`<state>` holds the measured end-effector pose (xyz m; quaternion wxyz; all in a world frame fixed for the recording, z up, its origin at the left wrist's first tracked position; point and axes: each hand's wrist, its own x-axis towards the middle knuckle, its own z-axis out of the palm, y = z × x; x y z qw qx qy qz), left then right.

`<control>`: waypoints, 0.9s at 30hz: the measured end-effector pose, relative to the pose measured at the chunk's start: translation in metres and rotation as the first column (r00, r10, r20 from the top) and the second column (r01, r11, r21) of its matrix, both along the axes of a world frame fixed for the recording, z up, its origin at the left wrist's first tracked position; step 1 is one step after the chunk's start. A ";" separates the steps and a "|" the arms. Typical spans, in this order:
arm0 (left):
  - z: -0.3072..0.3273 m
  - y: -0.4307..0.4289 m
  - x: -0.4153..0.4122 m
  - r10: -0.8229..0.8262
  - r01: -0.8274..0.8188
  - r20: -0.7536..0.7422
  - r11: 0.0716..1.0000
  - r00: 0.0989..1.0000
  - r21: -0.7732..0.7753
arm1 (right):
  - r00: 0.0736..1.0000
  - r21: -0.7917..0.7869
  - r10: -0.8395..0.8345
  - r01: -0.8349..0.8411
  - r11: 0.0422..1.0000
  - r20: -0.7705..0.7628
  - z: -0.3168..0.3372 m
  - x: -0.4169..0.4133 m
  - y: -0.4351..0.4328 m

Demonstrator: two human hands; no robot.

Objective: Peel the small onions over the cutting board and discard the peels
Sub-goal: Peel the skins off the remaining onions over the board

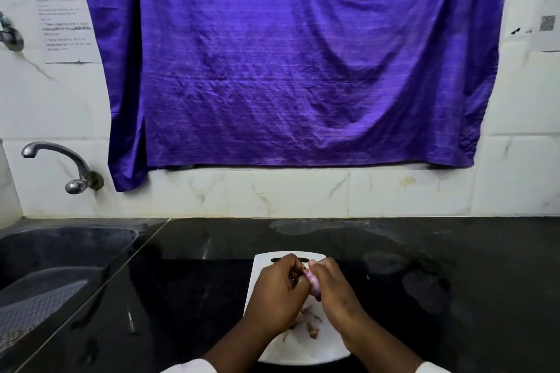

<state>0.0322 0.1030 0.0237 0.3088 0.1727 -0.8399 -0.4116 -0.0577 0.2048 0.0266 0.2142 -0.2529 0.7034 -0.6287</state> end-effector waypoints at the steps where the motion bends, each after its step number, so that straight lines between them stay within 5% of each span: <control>1: 0.001 0.001 0.000 0.014 -0.014 0.006 1.000 1.000 -0.013 | 1.000 0.001 0.006 -0.006 1.000 -0.016 -0.002 0.000 0.000; 4: 0.004 0.005 0.002 0.025 -0.025 -0.001 0.999 1.000 -0.027 | 1.000 -0.023 0.017 -0.017 1.000 0.000 -0.006 -0.002 -0.001; 7: 0.001 0.012 0.007 0.053 -0.067 -0.138 0.993 0.989 -0.098 | 0.981 -0.076 0.023 -0.009 0.997 0.192 0.006 0.001 0.003; 9: -0.004 0.009 0.013 0.016 -0.087 -0.226 0.947 0.974 -0.309 | 0.945 -0.073 0.024 0.000 0.997 0.326 0.013 0.001 0.008; 13: -0.014 -0.012 0.019 -0.125 0.093 0.007 0.692 0.992 -0.716 | 0.920 -0.009 -0.011 0.016 1.000 0.391 0.013 -0.007 0.011; 22: -0.004 -0.026 0.018 -0.171 0.049 -0.081 0.644 0.982 -0.763 | 0.910 0.092 0.013 -0.056 0.994 0.415 0.019 -0.003 0.009; 27: -0.001 -0.026 0.017 -0.164 0.108 -0.004 0.667 0.986 -0.737 | 0.914 0.117 0.014 -0.067 0.991 0.407 0.019 -0.003 0.007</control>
